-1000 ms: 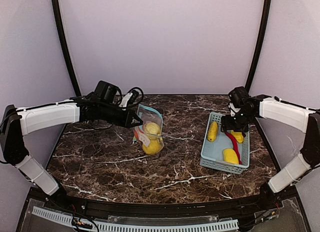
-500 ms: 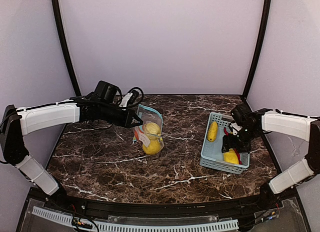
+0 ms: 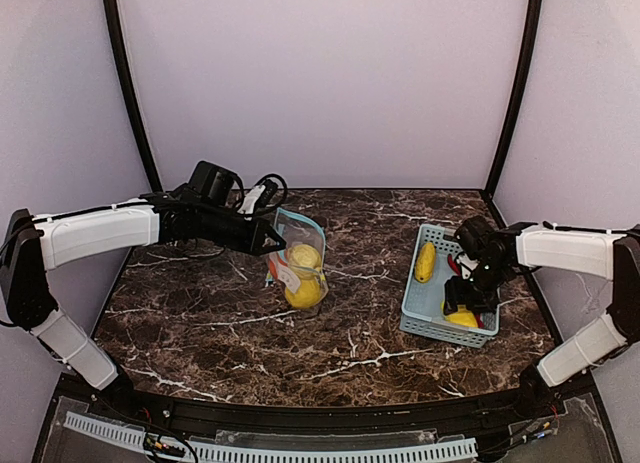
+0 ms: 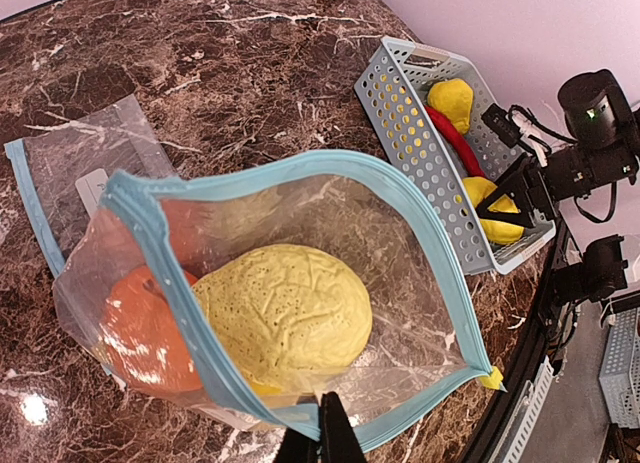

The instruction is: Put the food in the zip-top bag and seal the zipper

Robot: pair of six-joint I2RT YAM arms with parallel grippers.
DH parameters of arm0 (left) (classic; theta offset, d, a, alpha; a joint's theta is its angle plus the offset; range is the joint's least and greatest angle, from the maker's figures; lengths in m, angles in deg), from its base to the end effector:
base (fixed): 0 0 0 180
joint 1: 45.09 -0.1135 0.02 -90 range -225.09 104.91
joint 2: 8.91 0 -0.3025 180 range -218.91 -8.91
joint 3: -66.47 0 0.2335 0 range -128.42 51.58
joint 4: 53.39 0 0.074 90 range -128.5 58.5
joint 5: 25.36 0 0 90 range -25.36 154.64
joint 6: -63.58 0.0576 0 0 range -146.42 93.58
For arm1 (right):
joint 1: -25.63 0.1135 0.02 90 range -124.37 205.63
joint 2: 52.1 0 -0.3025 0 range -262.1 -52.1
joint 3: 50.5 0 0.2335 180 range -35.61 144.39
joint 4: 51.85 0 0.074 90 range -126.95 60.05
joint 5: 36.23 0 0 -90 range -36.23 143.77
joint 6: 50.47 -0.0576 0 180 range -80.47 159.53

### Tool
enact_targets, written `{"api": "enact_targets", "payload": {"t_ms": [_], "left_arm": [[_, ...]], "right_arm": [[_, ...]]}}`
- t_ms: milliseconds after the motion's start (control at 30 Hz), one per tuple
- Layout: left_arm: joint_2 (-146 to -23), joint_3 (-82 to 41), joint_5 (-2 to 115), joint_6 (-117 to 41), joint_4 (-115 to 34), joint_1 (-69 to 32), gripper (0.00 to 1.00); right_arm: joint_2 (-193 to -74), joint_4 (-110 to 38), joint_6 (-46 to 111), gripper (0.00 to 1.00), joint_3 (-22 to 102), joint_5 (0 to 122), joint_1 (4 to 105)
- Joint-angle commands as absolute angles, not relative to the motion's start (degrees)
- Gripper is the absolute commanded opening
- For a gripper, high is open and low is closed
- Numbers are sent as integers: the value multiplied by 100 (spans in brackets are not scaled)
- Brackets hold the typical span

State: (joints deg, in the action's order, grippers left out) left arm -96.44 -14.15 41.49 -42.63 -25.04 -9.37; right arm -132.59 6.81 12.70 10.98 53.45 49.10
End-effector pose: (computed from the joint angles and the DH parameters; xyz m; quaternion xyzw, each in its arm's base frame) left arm 0.2648 -0.2183 0.3143 0.2383 0.8418 -0.3574 0.3269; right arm 0.2009 0.0869 0.2072 0.0294 0.9938 0.0431 0.0984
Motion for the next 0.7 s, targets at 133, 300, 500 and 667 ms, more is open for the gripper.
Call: {"api": "enact_targets", "payload": {"t_ms": [133, 300, 500, 667], "left_arm": [[-9572, -1495, 4101, -4206, -2450, -959, 1], [-9547, -1494, 4109, -4199, -2447, -959, 1], [-9469, -1474, 3935, -4141, -2553, -924, 1], [-9410, -1447, 3736, -4040, -2654, -824, 1]], "right_arm": [[-13492, 645, 1177, 68, 1053, 5147, 5062], [-13246, 712, 1170, 59, 1205, 5062, 5076], [-12443, 1254, 1374, 58, 2266, 4931, 5075], [-11777, 688, 1488, 56, 2808, 6255, 5132]]}}
